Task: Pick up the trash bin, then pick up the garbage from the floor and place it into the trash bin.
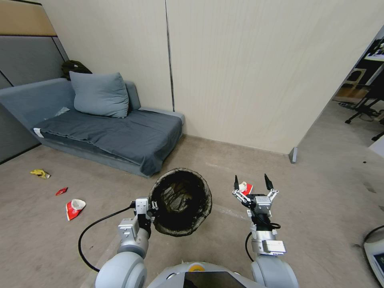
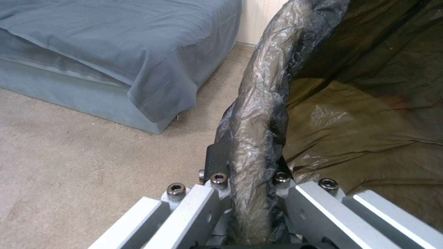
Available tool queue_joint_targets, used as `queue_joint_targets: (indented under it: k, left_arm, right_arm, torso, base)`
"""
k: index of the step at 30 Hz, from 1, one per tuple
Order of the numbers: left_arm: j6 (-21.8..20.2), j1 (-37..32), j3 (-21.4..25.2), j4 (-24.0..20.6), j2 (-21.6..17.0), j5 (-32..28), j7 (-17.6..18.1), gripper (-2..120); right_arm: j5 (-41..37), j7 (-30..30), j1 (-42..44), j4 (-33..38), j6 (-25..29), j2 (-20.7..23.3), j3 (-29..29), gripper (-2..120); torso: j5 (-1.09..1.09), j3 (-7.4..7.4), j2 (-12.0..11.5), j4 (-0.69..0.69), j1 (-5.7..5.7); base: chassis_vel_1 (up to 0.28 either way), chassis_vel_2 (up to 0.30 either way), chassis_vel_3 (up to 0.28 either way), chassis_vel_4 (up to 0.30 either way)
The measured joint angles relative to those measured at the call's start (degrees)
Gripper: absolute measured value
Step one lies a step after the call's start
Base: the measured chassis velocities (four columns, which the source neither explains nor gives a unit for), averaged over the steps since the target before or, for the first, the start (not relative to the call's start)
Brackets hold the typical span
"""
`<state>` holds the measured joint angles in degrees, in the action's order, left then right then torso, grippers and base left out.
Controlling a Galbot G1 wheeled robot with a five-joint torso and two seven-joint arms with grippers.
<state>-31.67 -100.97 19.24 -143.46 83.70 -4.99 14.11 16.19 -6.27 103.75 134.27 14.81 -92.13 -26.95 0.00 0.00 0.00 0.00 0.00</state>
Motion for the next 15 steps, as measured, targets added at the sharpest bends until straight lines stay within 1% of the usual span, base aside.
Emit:
queue_joint_targets:
  k: [7, 10, 15]
  left_arm:
    - [0.1, 0.0, -0.8, 0.1, 0.2, 0.6, 0.0, 0]
    - [0.1, 0.1, -0.9, 0.1, 0.2, 0.7, 0.0, 0]
    - [0.1, 0.1, -1.2, 0.1, 0.2, 0.9, -0.3, 0]
  right_arm:
    - [-0.1, 0.0, -0.1, -0.3, 0.2, 0.0, -0.1, 100]
    - [-0.1, 0.0, -0.1, -0.3, 0.2, 0.0, -0.1, 100]
    - [-0.1, 0.0, -0.1, -0.4, 0.2, 0.0, -0.2, 100]
  torso:
    - [0.00, 0.00, 0.0, 0.00, 0.00]
    - [-0.01, 0.00, 0.0, 0.00, 0.00]
    - [0.01, 0.00, 0.0, 0.01, 0.01]
  base:
    - [-0.005, 0.005, 0.008, -0.006]
    - [-0.086, 0.092, 0.069, -0.095]
    - [-0.144, 0.152, 0.143, -0.151]
